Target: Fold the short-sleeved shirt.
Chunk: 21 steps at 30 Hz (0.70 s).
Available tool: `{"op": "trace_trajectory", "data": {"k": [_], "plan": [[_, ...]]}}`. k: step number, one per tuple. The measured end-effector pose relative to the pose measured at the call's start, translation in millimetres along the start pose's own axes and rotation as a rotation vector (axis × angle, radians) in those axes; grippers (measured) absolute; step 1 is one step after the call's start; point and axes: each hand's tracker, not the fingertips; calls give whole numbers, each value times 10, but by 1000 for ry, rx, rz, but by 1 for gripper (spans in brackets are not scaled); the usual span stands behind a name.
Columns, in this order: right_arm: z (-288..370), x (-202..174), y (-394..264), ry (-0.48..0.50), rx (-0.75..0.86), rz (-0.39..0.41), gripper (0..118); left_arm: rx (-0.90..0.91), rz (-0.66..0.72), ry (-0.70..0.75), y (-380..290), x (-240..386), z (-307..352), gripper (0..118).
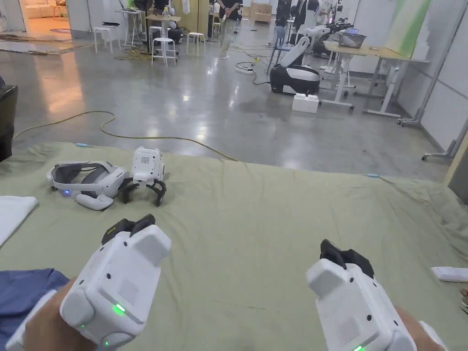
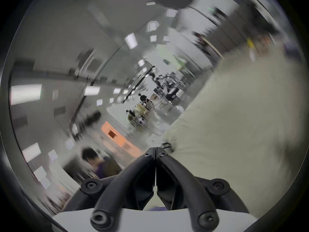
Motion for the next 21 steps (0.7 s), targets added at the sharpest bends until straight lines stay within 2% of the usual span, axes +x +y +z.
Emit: {"op": "trace_trajectory", "data": {"k": [2, 6, 7, 8, 11, 14, 17, 21], "plan": [[12, 42, 10, -17, -29, -218, 0, 15, 269, -22, -18, -83, 26, 0], [-41, 223, -154, -34, -81, -757, 0, 75, 825, -15, -155, -203, 95, 0], [-21, 252, -178, -23, -83, -867, 0, 73, 917, -22, -186, -207, 102, 0], [-20, 263, -200, -20, -90, -917, 0, 51, 928, -23, -191, -181, 94, 0], [-10, 247, -224, -59, -127, -948, 0, 35, 868, -17, -189, -137, 95, 0], [1, 289, -310, -24, -134, -1050, 0, 31, 806, -24, -147, -102, 136, 0], [8, 255, -293, -37, -150, -968, 0, 7, 790, -42, -172, -150, 160, 0], [-1, 196, -263, 2, -162, -969, 0, -123, 814, -129, -446, -316, 328, 0]]}}
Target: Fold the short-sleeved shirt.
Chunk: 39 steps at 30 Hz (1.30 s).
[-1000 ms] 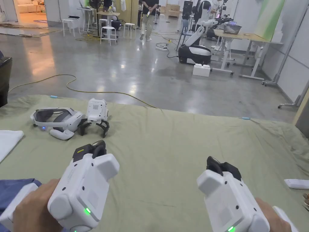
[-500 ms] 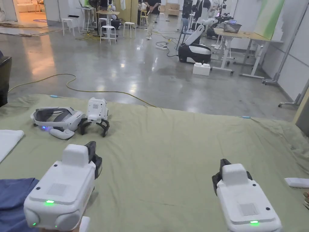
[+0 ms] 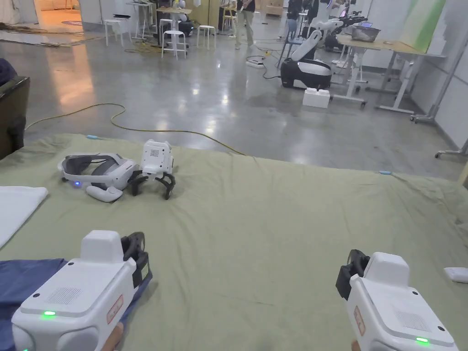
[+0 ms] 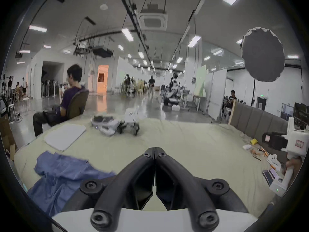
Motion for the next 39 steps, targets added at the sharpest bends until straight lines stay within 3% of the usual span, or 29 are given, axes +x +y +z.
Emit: {"op": "trace_trajectory", "data": {"k": [6, 11, 14, 16, 17, 18, 19, 20, 25, 26, 27, 28, 31, 32, 33, 39], "plan": [[-118, -146, -119, 78, -105, -33, 0, -180, 48, 127, -434, -940, 349, 0], [-178, -320, -212, 103, -136, 35, 0, -336, 61, 276, -602, -1702, 447, 0], [-191, -395, -235, 131, -157, 51, 0, -473, 57, 266, -703, -2015, 317, 1], [-197, -447, -252, 142, -161, 76, 0, -551, 73, 254, -726, -2019, 209, 23], [-203, -470, -263, 142, -164, 86, 0, -594, 77, 238, -771, -2069, 121, 55], [-202, -484, -273, 146, -167, 93, 0, -637, 73, 239, -833, -2099, 28, 77], [-205, -492, -285, 150, -173, 96, 0, -680, 75, 233, -855, -2078, -34, 89], [-206, -497, -297, 150, -177, 98, 0, -720, 72, 250, -910, -2067, -112, 91], [-194, -468, -394, 139, -201, 112, 0, -835, 16, 252, -1230, -2022, -366, 89], [-186, -455, -410, 134, -207, 117, 0, -792, 22, 253, -1223, -1971, -329, 85], [-180, -442, -424, 127, -214, 119, 0, -762, 23, 261, -1192, -1991, -282, 77], [-176, -431, -436, 120, -221, 118, 0, -768, 20, 269, -1163, -1946, -273, 61], [-186, -414, -484, 92, -251, 106, 0, -709, -44, 204, -1087, -1818, -184, 39], [-194, -414, -498, 93, -260, 103, 0, -711, -75, 211, -1090, -1774, -181, 13], [-202, -420, -518, 99, -266, 103, 0, -723, -107, 227, -1109, -1732, -181, 0], [-152, -464, -581, 112, -277, 107, 0, -660, -22, 249, -1096, -1861, -123, 0]]}}
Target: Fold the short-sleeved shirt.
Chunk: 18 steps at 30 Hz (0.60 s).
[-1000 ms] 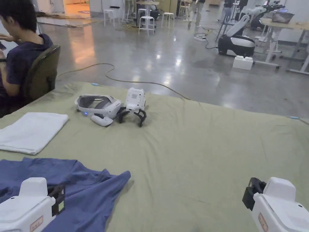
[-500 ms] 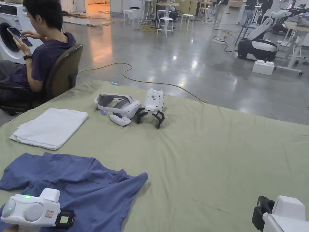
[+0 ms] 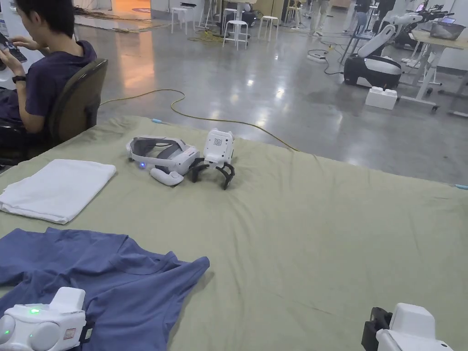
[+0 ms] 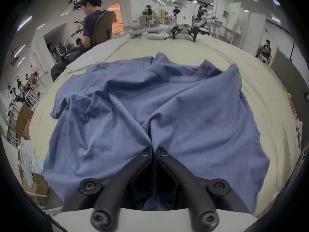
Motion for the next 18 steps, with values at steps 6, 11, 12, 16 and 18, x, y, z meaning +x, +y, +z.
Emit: {"op": "trace_trajectory", "data": {"k": [6, 11, 12, 16, 18], "plan": [[19, -19, 37, -8, -14, 7, 0, 186, 85, -65, 186, -101, 383, 0], [50, -17, 73, 7, 9, 10, 0, 321, 60, -87, 434, -88, 732, 0], [62, -17, 86, 12, 12, 12, 0, 353, 79, -110, 501, -118, 737, 0], [136, 0, 130, 19, 32, 14, 0, 483, 75, -122, 835, -70, 1046, 0], [175, 22, 154, 16, 46, 17, 0, 535, 44, -164, 1043, 9, 1239, 0]]}}
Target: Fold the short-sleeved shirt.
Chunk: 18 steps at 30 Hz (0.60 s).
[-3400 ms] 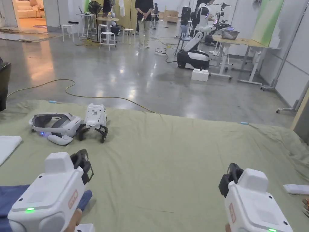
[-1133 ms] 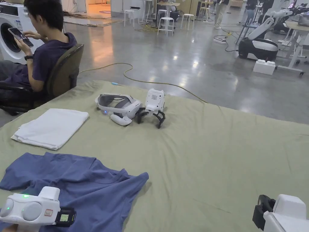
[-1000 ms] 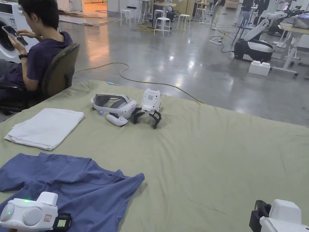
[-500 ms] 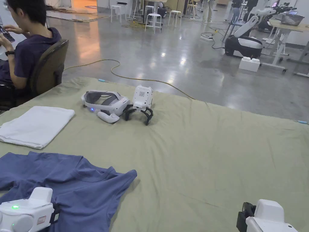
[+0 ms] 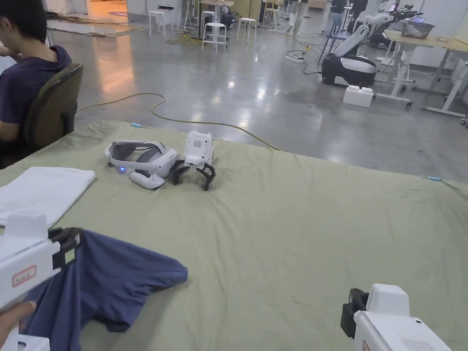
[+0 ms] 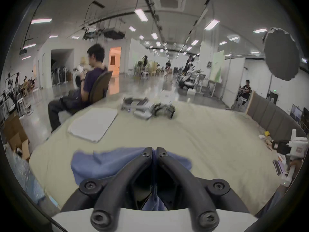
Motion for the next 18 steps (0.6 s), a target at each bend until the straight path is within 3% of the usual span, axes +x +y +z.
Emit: {"op": "trace_trajectory", "data": {"k": [9, 18], "plan": [[225, 276, 78, -30, 58, -17, 0, 158, -131, -218, 875, 1016, 65, 0], [495, 759, 15, -112, 93, -72, 0, 175, -145, -511, 1012, 2322, -254, 0]]}}
